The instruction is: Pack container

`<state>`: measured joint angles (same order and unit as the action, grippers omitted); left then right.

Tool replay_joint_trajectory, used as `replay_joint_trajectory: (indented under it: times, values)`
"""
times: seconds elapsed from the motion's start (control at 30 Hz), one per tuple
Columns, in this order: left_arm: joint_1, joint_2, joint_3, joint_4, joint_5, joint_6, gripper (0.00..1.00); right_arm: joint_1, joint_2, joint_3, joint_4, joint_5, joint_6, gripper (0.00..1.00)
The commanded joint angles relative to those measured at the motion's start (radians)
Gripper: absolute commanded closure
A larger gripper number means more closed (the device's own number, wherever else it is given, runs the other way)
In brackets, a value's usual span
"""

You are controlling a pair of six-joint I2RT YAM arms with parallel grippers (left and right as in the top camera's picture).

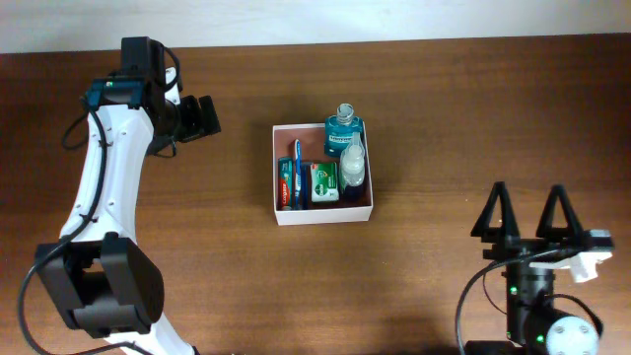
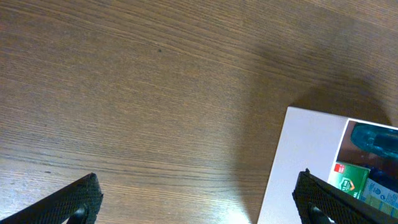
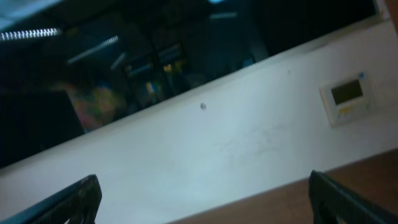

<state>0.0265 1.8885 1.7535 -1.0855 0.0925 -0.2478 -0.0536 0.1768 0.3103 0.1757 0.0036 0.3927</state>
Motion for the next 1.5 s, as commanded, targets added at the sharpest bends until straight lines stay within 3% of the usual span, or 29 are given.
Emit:
replay_joint_trajectory:
  times: [0.0, 0.1, 0.33, 0.7, 0.9, 1.07, 1.47]
  values:
    - [0.000, -0.023, 0.011, 0.000, -0.004, 0.002, 0.01, -0.006, -0.050, -0.097, 0.079, 0.009, -0.025, 0.01]
    - [0.000, -0.023, 0.011, 0.000, -0.004, 0.002, 0.01, -0.006, -0.114, -0.188, 0.174, 0.008, -0.087, 0.01]
    - [0.000, -0.023, 0.011, 0.000, -0.004, 0.002, 0.01, -0.006, -0.174, -0.220, 0.182, -0.020, -0.268, 0.01]
    - [0.000, -0.023, 0.011, 0.000, -0.004, 0.002, 0.01, 0.002, -0.174, -0.305, 0.013, -0.056, -0.342, 0.01]
    - [0.000, -0.023, 0.011, 0.000, -0.004, 0.002, 0.01, 0.023, -0.174, -0.305, -0.115, -0.075, -0.476, 0.01]
    - [0.000, -0.023, 0.011, 0.000, -0.004, 0.002, 0.01, 0.023, -0.174, -0.305, -0.253, -0.074, -0.489, 0.01]
    - [0.000, -0.023, 0.011, 0.000, -0.004, 0.002, 0.01, 0.020, -0.174, -0.305, -0.248, -0.074, -0.490, 0.01]
